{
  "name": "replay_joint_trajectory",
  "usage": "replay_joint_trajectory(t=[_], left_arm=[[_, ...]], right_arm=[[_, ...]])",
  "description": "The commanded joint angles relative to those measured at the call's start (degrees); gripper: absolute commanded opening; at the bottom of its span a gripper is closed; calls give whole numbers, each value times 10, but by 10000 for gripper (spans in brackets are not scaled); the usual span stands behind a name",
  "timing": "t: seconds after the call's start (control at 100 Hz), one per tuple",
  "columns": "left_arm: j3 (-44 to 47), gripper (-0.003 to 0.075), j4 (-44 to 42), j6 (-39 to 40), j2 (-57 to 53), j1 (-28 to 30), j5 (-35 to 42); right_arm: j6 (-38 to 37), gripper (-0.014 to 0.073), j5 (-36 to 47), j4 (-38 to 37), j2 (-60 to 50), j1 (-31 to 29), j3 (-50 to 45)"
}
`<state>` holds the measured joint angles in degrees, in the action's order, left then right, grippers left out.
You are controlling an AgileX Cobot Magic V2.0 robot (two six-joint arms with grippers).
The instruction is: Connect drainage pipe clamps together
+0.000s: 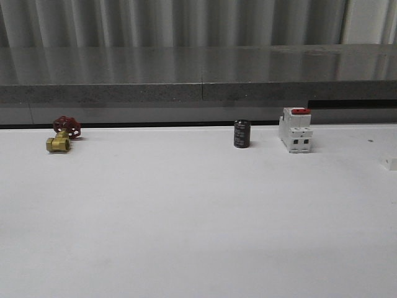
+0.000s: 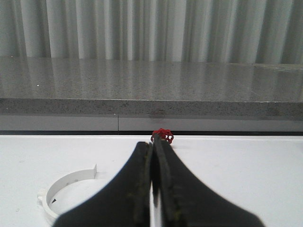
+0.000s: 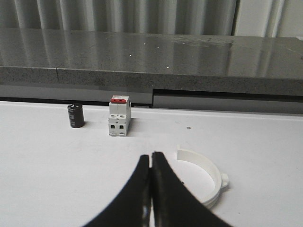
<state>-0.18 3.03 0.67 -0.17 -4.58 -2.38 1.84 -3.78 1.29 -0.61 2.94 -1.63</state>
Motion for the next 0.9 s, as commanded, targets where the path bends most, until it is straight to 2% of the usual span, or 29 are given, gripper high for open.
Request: replay_joint_trajectory(t=[0.0, 0.26, 0.43, 0.64, 0.79, 0.89], left_arm=[[27, -20, 3, 1, -19, 1, 44], [16, -20, 4, 1, -19, 1, 44], [-53, -20, 6, 1, 2, 1, 10], [-213, -20, 8, 1, 123, 1, -132], [-339, -20, 7, 1, 244, 1, -277], [-403, -20, 4, 1, 316, 1, -342]], right_arm=[[2, -65, 44, -1, -11, -4, 11], [2, -65, 44, -1, -11, -4, 11], [2, -65, 44, -1, -11, -4, 11], [2, -65, 44, -1, -11, -4, 11], [2, -65, 44, -1, -11, -4, 11], [2, -65, 44, -1, -11, -4, 11]])
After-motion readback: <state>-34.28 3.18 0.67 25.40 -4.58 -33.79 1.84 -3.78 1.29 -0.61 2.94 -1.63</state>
